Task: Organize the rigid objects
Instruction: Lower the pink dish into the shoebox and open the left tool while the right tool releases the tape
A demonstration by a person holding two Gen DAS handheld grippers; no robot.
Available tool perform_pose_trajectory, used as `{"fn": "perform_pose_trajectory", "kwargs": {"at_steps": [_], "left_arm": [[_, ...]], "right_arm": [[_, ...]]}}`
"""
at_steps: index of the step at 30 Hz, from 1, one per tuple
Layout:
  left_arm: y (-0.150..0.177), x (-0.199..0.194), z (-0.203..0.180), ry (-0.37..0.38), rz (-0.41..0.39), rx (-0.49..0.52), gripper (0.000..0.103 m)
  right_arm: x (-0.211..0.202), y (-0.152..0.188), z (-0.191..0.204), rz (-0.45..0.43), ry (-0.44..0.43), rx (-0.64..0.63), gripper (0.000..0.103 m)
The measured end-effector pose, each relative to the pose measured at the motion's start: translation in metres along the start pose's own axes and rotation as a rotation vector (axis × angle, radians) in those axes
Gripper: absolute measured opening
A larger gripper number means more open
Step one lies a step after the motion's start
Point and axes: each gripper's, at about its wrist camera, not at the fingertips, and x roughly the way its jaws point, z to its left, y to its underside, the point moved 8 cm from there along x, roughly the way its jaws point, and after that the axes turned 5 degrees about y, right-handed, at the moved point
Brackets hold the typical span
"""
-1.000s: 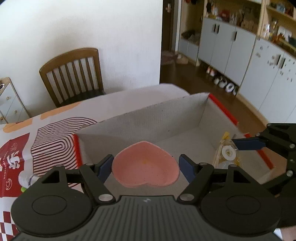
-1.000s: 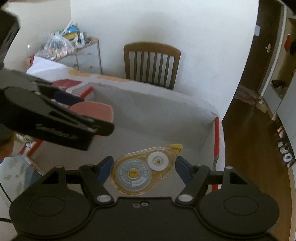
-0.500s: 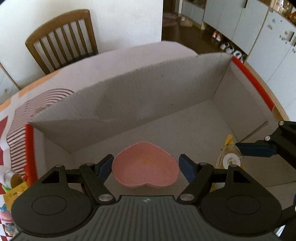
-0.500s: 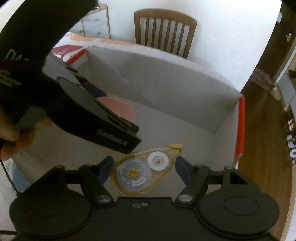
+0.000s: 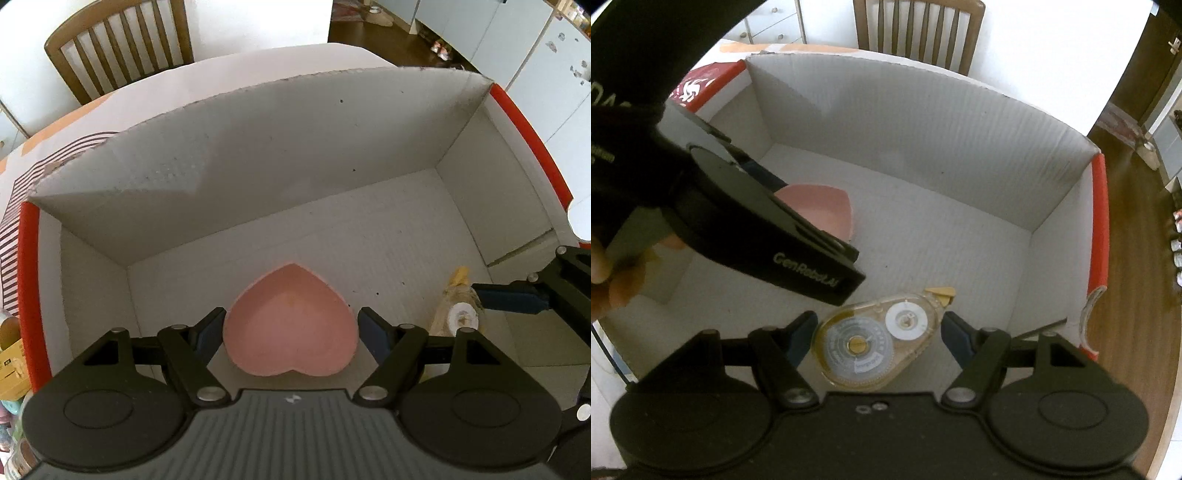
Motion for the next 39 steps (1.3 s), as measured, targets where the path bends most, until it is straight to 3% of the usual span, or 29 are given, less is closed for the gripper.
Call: {"fn": "perform_pose_trajectory", "kwargs": {"at_steps": [5,15,20,25,39], "left_arm": [[-0.001,-0.002,0.000,-0.010,0.015,-0.005,0.078],[0.006,-0.028,0.001,0.002,-0.033,-0.032,0.077],[0.009,-0.040,-0.003,-0.008,-0.060,-0.021,0.078],[0.013,-0.053,-0.007,0.002,-0.086,-0.024,0.081],[0.035,-0.128,-0.014,0.062,-0.273,-0.049,0.082]], "right_arm": [[0.000,-0.003,-0.001,-0.007,-0.002,0.006,0.073],[-0.018,-0.005,-0.004,-0.047,-0.008,-0.003,0.076],[-0.034,-0.002,-0.005,-0.073,0.001,0.006,0.086],[-0.051,0.002,-0.013,-0.098,0.002,0.043,0.086],[-0.106,0.012,-0.003,-0.218,-0.077,0.050,0.095]]}}
